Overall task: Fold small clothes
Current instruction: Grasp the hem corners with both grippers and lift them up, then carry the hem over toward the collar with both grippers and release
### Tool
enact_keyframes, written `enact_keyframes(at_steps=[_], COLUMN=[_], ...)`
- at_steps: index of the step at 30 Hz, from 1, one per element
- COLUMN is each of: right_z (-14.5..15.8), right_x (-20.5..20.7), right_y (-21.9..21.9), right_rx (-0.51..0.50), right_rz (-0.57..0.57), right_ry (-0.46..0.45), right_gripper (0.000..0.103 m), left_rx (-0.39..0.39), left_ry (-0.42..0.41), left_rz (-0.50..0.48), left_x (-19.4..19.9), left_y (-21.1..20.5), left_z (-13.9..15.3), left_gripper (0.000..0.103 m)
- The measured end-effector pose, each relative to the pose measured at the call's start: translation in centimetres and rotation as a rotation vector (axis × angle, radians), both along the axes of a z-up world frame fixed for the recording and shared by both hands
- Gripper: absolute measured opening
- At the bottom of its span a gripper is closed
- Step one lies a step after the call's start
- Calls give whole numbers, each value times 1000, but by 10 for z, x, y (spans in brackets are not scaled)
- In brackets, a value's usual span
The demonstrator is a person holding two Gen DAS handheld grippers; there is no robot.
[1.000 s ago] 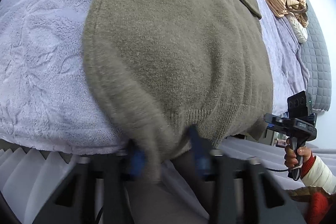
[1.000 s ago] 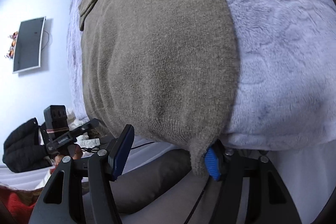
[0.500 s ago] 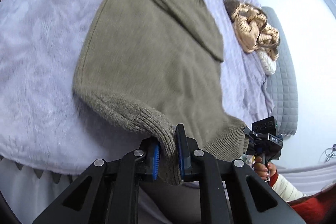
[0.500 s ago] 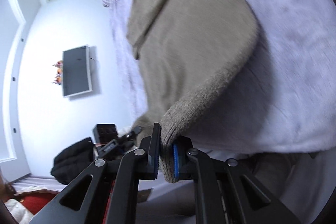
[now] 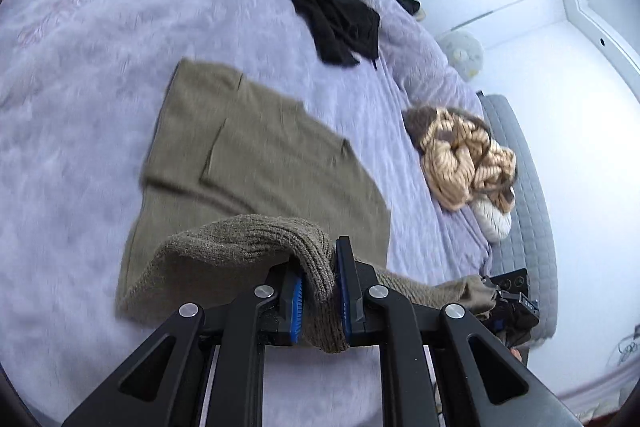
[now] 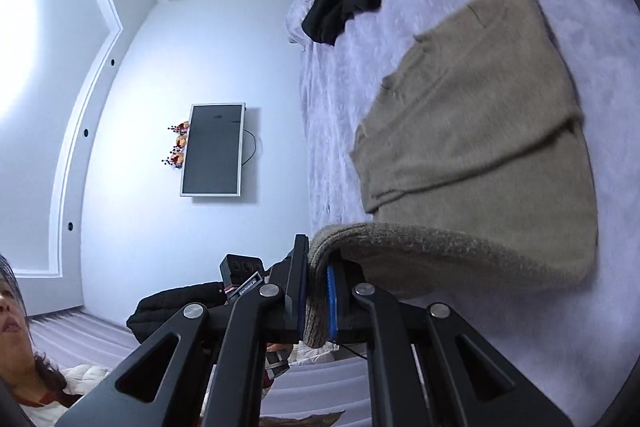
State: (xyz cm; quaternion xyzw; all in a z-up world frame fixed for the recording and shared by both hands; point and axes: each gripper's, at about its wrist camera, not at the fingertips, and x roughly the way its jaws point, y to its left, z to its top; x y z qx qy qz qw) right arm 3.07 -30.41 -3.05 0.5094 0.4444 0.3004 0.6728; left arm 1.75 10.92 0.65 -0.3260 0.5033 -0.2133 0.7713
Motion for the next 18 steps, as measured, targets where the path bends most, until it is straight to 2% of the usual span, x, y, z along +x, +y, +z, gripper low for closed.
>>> enact_keyframes(at_steps=[4, 7, 14, 18], right_z=[8, -2, -81, -124], right_x=[56, 90, 157, 175], right_y=[-14, -21, -44, -51], right_rx=[-9, -31, -135, -203], right_rz=[4, -15, -145, -213], right_ry=[-25, 2, 186, 294], right_gripper=[8, 8, 9, 9], left_rx=[17, 64, 187, 247], left_ry=[-40, -34, 68, 129], left_rz=[47, 42, -60, -69], left_x=[49, 88, 169, 190], left_y=[-10, -18, -39, -43], left_z=[2, -12, -90, -123], left_gripper=[15, 15, 15, 16])
